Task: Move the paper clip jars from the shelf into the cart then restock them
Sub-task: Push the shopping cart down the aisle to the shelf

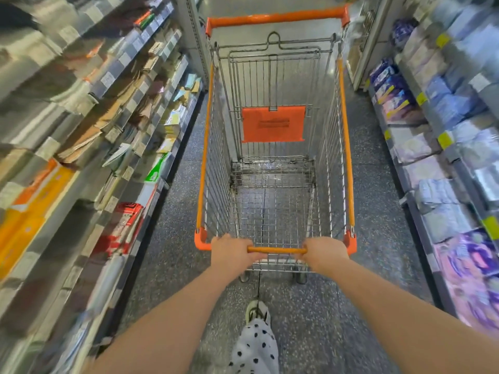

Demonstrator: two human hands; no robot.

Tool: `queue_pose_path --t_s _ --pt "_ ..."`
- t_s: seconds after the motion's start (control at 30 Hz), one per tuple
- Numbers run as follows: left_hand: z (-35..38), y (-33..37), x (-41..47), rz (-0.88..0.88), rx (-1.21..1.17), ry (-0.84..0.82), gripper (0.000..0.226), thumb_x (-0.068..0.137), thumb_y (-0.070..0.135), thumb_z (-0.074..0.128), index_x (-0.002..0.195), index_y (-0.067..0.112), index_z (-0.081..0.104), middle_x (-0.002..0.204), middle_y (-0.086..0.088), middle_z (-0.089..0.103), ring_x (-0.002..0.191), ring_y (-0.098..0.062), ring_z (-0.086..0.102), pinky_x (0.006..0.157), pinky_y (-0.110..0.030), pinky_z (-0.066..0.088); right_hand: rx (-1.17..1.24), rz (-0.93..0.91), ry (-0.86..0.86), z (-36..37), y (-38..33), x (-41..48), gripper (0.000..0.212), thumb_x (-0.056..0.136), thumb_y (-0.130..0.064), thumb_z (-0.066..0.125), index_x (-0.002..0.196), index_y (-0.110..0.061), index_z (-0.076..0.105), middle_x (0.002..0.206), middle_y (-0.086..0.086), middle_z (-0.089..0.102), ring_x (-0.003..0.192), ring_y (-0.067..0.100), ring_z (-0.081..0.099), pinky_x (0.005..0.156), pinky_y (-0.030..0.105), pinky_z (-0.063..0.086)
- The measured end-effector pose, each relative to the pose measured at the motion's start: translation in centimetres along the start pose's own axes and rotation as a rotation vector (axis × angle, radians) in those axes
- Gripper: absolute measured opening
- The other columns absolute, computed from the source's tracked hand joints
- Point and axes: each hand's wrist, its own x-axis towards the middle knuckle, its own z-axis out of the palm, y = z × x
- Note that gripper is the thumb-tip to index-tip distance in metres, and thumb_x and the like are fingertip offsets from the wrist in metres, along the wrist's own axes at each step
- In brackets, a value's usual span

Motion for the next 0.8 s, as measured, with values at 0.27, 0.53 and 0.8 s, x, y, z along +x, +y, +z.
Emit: queue_pose_path --t_s 0.27,0.53,0.8 --pt "4.5 1.6 -10.8 -0.011 0.023 -0.045 0.048 0.078 0.076 0.037 0.065 0.031 0.047 0.072 0.011 0.054 0.089 -0.015 0.049 0.082 -0.035 0.035 0.042 -0.014 -0.001 7.0 -1.2 -10.1 0.037 0.094 -0.05 0.043 0.101 -0.018 0.062 0.092 -0.001 0.063 0.085 0.019 0.061 0.067 0.031 0.047" --pt "8.7 1.6 -21.0 -0.004 0.074 -0.051 0.047 0.079 0.075 0.038 0.071 0.031 0.051 0.077 0.009 0.06 0.092 -0.015 0.049 0.08 -0.035 0.034 0.051 0.006 -0.009 13.8 -4.0 -19.1 0.036 0.095 -0.047 0.042 0.099 -0.018 0.063 0.093 -0.001 0.066 0.086 0.019 0.063 0.076 0.034 0.053" --pt "12.7 1.1 -31.5 0.009 0.061 -0.086 0.046 0.08 0.074 0.039 0.071 0.03 0.053 0.067 0.009 0.048 0.086 -0.016 0.045 0.078 -0.034 0.033 0.008 -0.001 -0.004 20.3 -7.3 -28.5 0.033 0.096 -0.049 0.04 0.096 -0.02 0.056 0.084 -0.002 0.06 0.08 0.02 0.06 0.07 0.035 0.052"
